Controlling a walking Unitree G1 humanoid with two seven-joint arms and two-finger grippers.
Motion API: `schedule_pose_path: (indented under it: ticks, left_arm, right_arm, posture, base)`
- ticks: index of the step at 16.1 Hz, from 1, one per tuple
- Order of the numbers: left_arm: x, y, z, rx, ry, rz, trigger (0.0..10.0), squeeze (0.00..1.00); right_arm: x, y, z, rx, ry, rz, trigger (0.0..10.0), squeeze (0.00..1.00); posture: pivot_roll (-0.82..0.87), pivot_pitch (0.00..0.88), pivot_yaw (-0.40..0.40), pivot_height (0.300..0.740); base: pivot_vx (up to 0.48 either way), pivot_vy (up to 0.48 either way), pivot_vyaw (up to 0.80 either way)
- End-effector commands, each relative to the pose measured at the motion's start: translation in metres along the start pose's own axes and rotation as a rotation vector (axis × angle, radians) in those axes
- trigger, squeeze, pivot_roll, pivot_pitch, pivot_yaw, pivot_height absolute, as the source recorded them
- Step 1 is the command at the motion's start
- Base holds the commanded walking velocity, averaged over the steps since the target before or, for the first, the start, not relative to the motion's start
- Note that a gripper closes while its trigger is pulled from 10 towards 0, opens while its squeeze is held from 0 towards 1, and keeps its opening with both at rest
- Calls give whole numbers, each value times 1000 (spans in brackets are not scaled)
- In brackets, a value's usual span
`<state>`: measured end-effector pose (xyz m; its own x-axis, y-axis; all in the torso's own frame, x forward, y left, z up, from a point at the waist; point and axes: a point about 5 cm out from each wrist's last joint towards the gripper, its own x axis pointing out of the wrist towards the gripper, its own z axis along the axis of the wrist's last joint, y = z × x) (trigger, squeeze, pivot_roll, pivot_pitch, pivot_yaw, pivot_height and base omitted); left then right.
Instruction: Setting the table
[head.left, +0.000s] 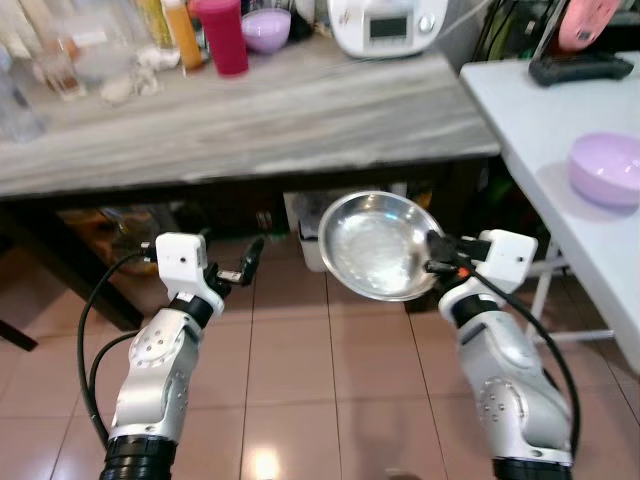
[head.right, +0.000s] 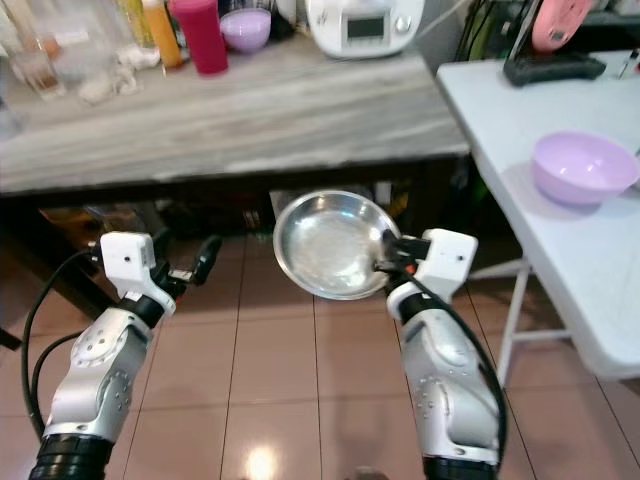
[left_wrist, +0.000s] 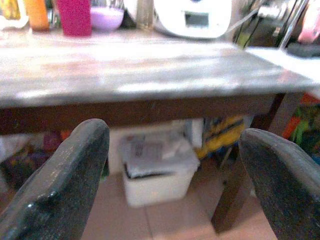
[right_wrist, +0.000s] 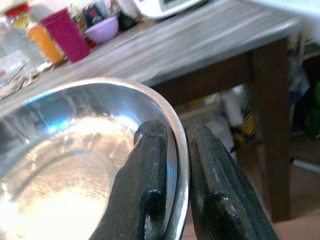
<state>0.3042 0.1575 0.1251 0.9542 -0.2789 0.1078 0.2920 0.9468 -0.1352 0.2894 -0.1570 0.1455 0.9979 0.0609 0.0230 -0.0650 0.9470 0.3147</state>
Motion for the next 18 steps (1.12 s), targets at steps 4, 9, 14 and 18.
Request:
schedule_pose_path:
  ticks: [4,9,14,18]
  left_arm:
    - [0,-4,1,-6,-2,-13,10000,0]
    - [0,-7,0,-10,1,-18,10000,0]
    - [1,-10,-1,-19,5,-35,10000,0]
    - [0,-12,-3,-17,16,-44,10000,0]
  right_arm:
    - [0,-5,3,-5,-16,-21,10000,0]
    - [0,-8,6,-8,-31,-34,10000,0]
    - [2,-17,19,-34,-93,-92,10000,0]
    - [4,-23,21,-45,-102,-130,10000,0]
  posture:
    - [-176,123,76,740]
    - [-180,127,77,740]
    - [-184,128,76,740]
    - [-182,124,70,740]
  base:
    - [480,0,548]
    - [480,0,493]
    - [425,0,166]
    - [337,0,0]
